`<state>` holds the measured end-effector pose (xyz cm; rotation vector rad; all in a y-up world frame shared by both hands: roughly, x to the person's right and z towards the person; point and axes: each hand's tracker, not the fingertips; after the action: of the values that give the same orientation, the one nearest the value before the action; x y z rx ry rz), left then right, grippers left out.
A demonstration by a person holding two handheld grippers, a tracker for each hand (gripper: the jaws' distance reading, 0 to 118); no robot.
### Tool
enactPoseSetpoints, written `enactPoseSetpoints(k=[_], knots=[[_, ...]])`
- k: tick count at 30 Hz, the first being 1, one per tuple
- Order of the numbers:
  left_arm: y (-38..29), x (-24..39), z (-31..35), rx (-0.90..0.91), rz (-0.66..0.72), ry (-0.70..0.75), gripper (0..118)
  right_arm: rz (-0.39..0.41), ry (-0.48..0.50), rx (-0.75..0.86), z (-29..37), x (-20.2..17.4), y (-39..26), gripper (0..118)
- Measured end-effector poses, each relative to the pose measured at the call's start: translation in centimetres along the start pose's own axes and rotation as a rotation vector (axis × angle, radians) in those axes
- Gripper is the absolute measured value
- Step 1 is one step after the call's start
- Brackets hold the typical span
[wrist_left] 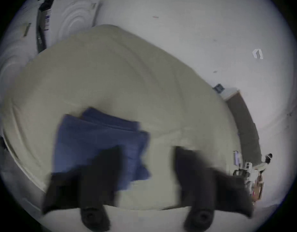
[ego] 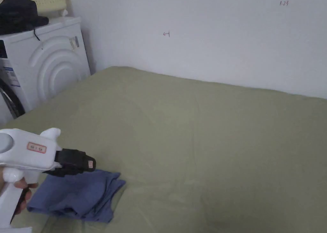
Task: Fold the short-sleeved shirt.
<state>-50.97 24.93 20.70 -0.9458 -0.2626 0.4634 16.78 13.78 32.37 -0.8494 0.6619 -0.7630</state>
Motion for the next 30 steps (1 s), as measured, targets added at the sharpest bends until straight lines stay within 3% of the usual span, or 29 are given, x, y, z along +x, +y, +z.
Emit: enactPoseSetpoints(k=[1,4,7,10,13,19,21,24,30], knots=[[-0.9,2.1,-0.4,0.007,-0.037,-0.008,8,0.012,-0.005,0.020,0.6,-0.2,0.3,0],[-3.8,8.9,-2.1,0.018,-0.101,-0.058,8,0.063,-0.039,0.093,2.3,-1.9,1.0,0],[-7.1,16.1,-3.5,0.034,-0.151,-0.146,8,0.176,-0.137,0.189,3.9,-4.7,1.6,0],[-10.5,23.4,-4.6,0.123,-0.284,-0.102,8,0.302,-0.296,0.333,5.2,-7.9,2.0,0],[-13.6,29.6,-5.4,0.279,-0.468,0.011,8,0.455,-0.522,0.463,5.7,-10.9,2.1,0],[-17.1,37.3,-5.5,0.589,-0.544,0.139,8,0.697,-0.863,0.696,5.2,-15.3,1.0,0],[-17.8,38.9,-5.4,0.659,-0.547,0.176,8,0.727,-0.887,0.746,5.1,-16.3,0.7,0],[-17.8,39.5,-4.8,0.630,-0.544,0.108,8,0.728,-0.858,0.758,5.1,-17.3,0.6,0],[-18.5,39.7,-4.4,0.728,-0.570,0.183,8,0.749,-0.828,0.758,5.1,-17.9,0.6,0]])
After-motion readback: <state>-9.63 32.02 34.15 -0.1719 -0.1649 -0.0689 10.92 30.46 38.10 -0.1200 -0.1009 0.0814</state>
